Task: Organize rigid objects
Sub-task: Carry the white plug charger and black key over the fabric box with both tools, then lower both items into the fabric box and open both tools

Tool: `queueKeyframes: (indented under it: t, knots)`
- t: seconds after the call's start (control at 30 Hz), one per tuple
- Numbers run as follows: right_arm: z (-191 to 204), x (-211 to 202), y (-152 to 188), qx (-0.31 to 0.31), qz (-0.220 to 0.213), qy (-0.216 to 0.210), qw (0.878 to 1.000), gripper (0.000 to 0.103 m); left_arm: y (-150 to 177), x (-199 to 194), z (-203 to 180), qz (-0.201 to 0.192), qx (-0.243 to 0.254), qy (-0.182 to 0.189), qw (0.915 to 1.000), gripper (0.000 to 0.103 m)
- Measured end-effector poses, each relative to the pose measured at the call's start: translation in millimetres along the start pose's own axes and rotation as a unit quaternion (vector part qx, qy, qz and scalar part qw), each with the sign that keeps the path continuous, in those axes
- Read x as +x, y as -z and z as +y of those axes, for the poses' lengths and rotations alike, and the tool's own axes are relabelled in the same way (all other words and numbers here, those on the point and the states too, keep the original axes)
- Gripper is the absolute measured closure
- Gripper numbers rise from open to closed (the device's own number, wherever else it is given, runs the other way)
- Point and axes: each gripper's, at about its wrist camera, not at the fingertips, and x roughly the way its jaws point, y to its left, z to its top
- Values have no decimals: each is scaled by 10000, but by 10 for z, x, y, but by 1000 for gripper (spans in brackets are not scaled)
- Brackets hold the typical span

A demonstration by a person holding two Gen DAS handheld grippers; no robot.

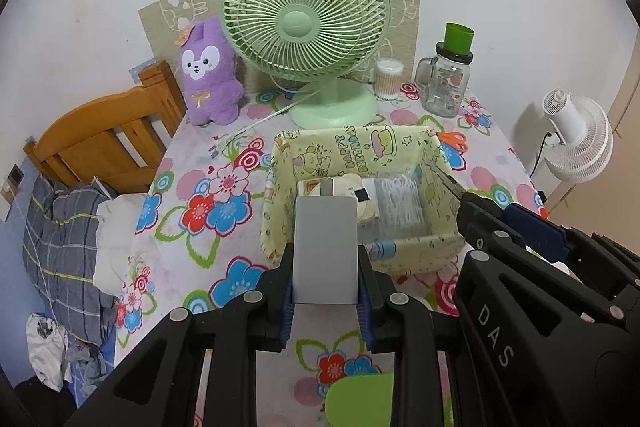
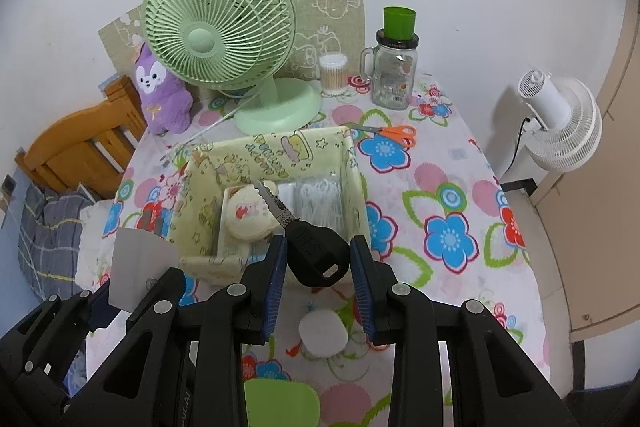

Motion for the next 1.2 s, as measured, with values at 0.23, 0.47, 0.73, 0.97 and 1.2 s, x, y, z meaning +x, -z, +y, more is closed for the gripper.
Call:
queueKeyframes:
  t: [0.23,0.47,0.73,0.97,1.2]
  knots:
    - [-16,216,-154,-6,73,22,10000,68,-147,196,-23,66,15,-17,10000,78]
    - [-11,432,-257,-48,167,1,9998,68,-251,389,-26,119,52,-55,9999,78]
    - [3,691,-331,-84,304,-53,9995,67,-315,631,-6,241,13,20,9997,78]
    - [35,854,-342,-97,485,-86,9987,67,-309,770,23,368,13,54,9993,78]
    - [48,912,-332,-180,606,63,9980,66,-303,850,29,478,-4,211,9986,78]
